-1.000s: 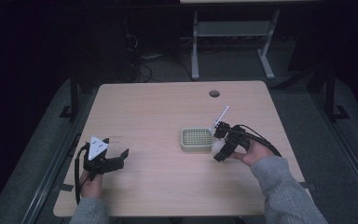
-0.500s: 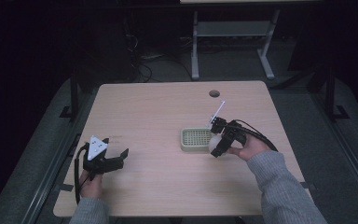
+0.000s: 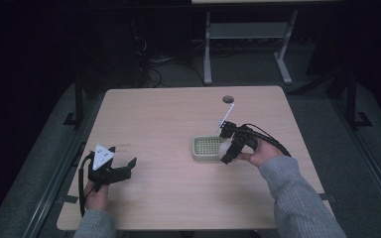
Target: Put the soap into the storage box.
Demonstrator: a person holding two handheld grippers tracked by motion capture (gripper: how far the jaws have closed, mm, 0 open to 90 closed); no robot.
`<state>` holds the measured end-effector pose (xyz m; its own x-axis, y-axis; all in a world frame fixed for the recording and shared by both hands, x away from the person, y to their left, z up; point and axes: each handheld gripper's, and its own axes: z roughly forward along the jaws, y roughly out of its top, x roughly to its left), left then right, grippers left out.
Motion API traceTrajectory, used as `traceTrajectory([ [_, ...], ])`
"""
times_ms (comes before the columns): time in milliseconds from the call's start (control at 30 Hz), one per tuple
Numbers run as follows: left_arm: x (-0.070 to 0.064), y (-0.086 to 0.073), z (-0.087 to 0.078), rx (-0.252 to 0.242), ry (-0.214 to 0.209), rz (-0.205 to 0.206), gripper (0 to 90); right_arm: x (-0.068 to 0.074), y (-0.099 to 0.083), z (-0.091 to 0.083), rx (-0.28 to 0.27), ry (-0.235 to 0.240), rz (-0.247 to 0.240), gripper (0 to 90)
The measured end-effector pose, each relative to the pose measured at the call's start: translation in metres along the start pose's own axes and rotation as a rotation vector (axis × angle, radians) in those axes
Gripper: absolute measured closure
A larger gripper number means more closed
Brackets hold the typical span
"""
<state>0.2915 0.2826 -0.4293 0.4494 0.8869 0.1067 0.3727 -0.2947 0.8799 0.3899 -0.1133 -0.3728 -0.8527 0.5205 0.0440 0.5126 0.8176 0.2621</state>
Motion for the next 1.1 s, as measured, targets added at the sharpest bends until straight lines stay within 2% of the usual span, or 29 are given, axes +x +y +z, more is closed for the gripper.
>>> traceTrajectory([
  [533,0.000,0.000,0.000,-0.005,0.000,-0.007,14.8,-0.002,0.023,-0.003,0.001,-0.006,-0.015,23.5],
  [667,0.000,0.000,0.000,-0.007,0.001,-0.006,14.8,-0.005,0.026,-0.002,-0.005,0.003,-0.012,23.5],
  [933,0.000,0.000,0.000,-0.010,0.000,-0.008,14.9,-0.009,0.040,0.001,0.019,0.009,-0.014,23.5],
  [1100,0.000,0.000,0.000,-0.010,-0.002,-0.009,14.8,-0.010,0.046,0.001,0.004,0.020,-0.016,23.5],
])
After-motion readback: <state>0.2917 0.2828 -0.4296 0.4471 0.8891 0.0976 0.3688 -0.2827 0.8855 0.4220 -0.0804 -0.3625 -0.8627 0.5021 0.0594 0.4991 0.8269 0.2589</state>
